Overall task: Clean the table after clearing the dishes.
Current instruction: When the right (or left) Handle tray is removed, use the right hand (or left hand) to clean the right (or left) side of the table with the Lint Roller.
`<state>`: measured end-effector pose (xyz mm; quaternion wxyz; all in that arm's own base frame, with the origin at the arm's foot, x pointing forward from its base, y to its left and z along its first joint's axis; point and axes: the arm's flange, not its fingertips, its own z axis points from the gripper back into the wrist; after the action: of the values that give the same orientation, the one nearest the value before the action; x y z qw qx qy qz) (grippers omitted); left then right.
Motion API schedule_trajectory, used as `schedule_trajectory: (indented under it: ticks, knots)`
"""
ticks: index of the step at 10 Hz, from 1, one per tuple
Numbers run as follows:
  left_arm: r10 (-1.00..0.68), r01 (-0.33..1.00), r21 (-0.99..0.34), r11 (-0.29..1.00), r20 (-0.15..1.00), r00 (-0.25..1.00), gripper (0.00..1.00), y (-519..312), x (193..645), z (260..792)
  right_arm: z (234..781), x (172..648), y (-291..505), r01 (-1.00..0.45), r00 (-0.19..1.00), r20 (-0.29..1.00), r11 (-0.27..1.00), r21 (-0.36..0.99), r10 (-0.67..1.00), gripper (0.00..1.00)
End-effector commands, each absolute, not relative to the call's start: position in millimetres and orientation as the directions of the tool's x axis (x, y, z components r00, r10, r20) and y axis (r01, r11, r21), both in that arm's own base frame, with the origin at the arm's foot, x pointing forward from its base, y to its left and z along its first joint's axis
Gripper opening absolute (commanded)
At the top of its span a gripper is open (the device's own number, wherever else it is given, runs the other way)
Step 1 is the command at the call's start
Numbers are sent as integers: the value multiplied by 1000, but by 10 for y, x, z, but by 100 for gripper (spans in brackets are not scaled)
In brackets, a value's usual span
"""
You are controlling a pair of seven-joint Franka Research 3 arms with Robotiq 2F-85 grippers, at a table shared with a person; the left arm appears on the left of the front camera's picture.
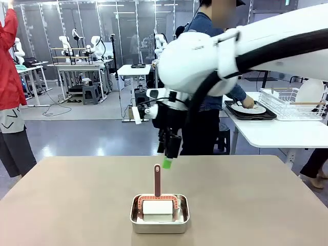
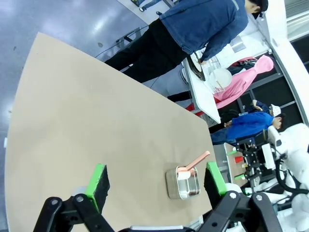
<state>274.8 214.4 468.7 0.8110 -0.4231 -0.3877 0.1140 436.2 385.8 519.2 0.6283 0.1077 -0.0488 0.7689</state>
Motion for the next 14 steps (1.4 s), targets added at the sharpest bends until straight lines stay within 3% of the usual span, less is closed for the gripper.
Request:
schedule_trajectory:
  ticks: [1, 6, 9, 14]
  knots:
    - [508, 152, -776, 613, 533, 677, 100, 2147, 2728, 4693, 5227, 4602, 4061, -958, -251, 172, -270, 101, 953, 100]
    - [508, 152, -776, 613, 533, 677, 100, 2147, 2728, 4693, 4799, 4777, 4188, -975, -131, 101, -147, 167, 986, 100]
    - [508, 152, -776, 613, 533, 677, 100, 2147, 2728, 4693, 4528, 4808, 4191, -976, -123, 121, -142, 165, 985, 100]
    - [508, 152, -776, 613, 533, 677, 100, 2147, 2728, 4693, 4178, 4805, 4277, -981, -76, 39, -82, 176, 996, 100]
